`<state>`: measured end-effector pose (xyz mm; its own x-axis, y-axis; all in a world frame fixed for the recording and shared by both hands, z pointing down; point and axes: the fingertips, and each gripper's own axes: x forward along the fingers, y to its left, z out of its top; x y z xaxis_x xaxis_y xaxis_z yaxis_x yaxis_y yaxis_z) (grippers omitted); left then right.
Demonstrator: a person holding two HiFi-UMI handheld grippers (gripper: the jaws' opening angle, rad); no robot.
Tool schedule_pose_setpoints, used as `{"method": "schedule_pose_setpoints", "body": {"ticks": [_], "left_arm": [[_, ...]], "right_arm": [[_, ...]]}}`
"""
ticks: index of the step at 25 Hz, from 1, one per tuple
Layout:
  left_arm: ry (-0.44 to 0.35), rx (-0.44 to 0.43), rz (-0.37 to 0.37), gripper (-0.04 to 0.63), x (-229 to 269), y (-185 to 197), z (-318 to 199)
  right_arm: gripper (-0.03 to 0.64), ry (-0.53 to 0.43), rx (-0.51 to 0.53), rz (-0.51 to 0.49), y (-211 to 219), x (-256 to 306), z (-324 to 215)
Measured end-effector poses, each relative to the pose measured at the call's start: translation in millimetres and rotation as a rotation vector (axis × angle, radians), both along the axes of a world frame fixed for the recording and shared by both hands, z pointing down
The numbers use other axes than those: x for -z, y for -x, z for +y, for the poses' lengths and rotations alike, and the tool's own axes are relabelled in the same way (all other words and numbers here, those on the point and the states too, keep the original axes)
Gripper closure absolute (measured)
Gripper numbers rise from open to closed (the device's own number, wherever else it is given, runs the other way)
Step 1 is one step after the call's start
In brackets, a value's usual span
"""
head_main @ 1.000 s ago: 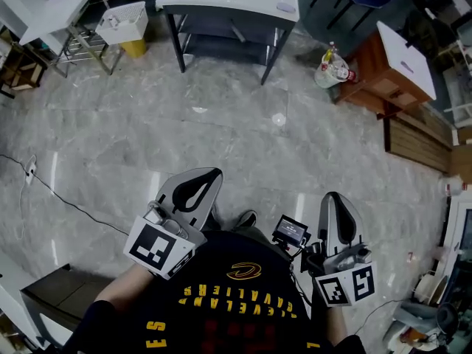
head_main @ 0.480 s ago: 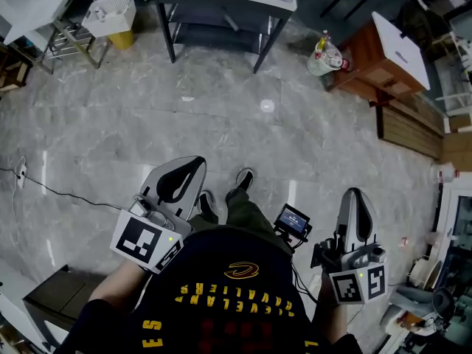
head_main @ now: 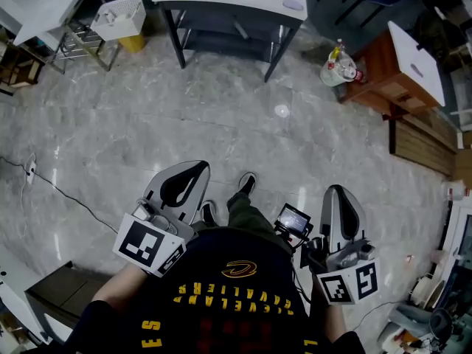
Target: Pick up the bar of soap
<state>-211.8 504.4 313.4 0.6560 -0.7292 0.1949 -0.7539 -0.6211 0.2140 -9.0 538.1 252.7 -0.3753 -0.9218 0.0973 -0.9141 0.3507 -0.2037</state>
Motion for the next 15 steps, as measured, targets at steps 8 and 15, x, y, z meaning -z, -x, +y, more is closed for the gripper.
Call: {"method": "schedule_pose_setpoints", "body": {"ticks": [8, 15], "left_arm": [[-0.027, 0.038, -0.038, 0.584, 22.8, -55.7, -79.9], [-0.019, 0.053, -0.056, 0.584, 29.4, -97.7, -122.8]], "right_arm": [[0.600, -0.029, 0.080, -0.027, -41.2, 9.2, -85.0], [0.600, -0.028, 0.083, -0.037, -90.8, 10.3, -132.7]]}}
